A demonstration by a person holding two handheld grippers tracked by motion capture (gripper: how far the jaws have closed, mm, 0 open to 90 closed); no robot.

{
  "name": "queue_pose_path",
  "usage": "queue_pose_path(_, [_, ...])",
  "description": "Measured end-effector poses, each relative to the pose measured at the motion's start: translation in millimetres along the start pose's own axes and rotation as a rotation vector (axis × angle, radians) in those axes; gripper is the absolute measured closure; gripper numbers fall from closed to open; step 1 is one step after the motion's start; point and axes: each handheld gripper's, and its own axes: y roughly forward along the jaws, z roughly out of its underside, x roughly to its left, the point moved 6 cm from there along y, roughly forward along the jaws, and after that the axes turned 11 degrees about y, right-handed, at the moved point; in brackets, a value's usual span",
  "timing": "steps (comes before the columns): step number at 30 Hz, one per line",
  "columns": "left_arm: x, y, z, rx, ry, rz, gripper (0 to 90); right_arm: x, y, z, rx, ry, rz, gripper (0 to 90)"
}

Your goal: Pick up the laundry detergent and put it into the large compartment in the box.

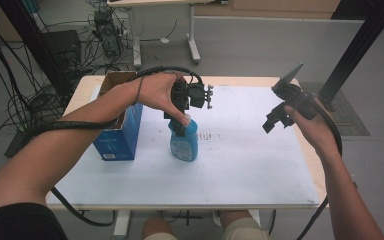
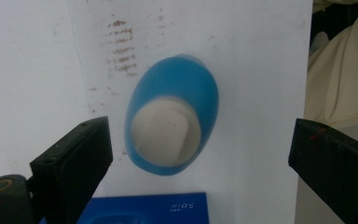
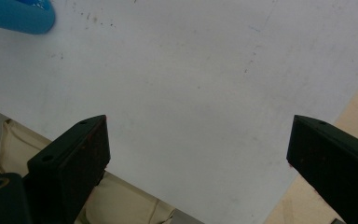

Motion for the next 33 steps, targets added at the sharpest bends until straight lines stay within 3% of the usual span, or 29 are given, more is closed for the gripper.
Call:
queue_pose_path(20, [8.0,29.0,-2.2,0.002,-0.006,0.021,6.4,-0.3,4.8,-2.5,0.008,-0.005,-0.005,6.1])
queue_pose_path(33, [12.6,33.7,-1.6,0.003,-0.012,0.021,6.5,-3.6,7.0,-3.3,0.01,-0.002,-0.009,6.1])
